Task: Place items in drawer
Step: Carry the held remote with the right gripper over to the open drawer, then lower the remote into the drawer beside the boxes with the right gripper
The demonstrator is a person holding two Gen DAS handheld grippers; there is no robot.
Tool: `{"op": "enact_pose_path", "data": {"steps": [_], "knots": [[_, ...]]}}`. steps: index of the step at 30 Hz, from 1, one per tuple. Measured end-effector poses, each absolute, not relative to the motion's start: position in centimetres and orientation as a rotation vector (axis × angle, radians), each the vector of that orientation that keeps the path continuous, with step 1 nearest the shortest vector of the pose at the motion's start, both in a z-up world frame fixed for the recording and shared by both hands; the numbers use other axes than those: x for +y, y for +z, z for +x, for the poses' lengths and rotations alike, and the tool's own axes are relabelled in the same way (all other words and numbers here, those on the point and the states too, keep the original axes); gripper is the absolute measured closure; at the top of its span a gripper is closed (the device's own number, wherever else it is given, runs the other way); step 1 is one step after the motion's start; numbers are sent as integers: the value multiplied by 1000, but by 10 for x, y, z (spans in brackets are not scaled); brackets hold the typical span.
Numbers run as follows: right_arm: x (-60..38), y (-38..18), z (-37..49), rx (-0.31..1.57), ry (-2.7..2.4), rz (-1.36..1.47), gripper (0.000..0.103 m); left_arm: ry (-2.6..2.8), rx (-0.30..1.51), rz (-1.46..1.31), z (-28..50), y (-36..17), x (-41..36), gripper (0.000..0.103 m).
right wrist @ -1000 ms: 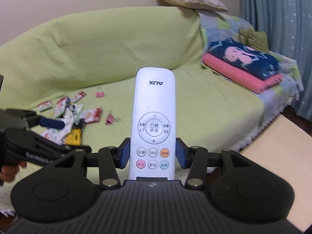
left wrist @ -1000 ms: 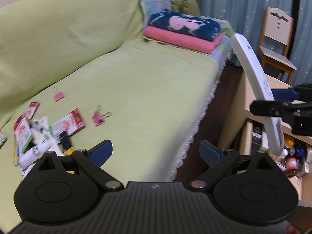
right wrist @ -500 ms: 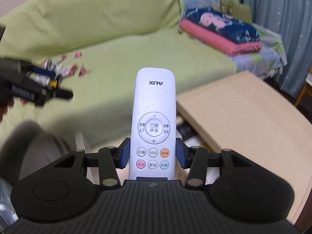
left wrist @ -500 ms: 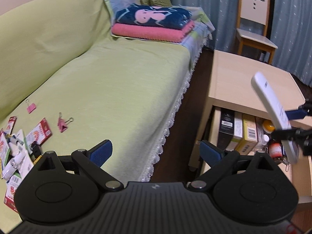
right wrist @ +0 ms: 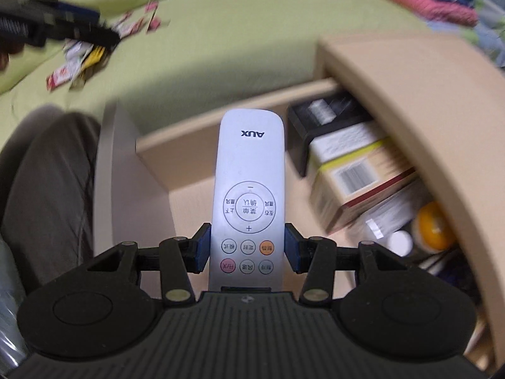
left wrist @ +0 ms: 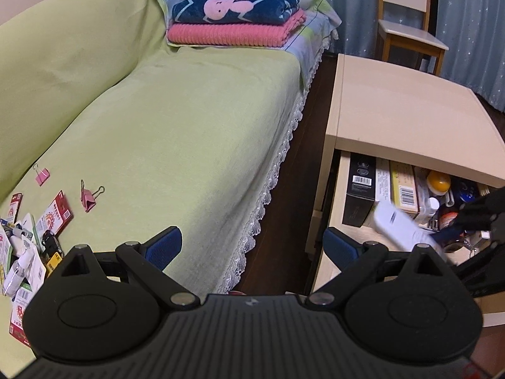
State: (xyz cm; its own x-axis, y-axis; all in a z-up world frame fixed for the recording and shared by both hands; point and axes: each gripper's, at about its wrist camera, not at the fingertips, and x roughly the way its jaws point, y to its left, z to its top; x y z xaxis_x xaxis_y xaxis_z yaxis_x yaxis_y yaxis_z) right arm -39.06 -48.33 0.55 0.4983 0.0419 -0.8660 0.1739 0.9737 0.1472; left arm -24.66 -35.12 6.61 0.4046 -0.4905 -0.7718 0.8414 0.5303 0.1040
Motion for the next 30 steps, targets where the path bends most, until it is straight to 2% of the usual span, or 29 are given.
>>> {"op": "enact_pose_path", "data": {"steps": [9,30], "knots": [[-472,-40,-372,1156,19,196,59,-882,789,559,-239,55,-350,6],[-464,-57,-346,1206,131,-9,59,-883,819,578,-230,44,-355,6]]}}
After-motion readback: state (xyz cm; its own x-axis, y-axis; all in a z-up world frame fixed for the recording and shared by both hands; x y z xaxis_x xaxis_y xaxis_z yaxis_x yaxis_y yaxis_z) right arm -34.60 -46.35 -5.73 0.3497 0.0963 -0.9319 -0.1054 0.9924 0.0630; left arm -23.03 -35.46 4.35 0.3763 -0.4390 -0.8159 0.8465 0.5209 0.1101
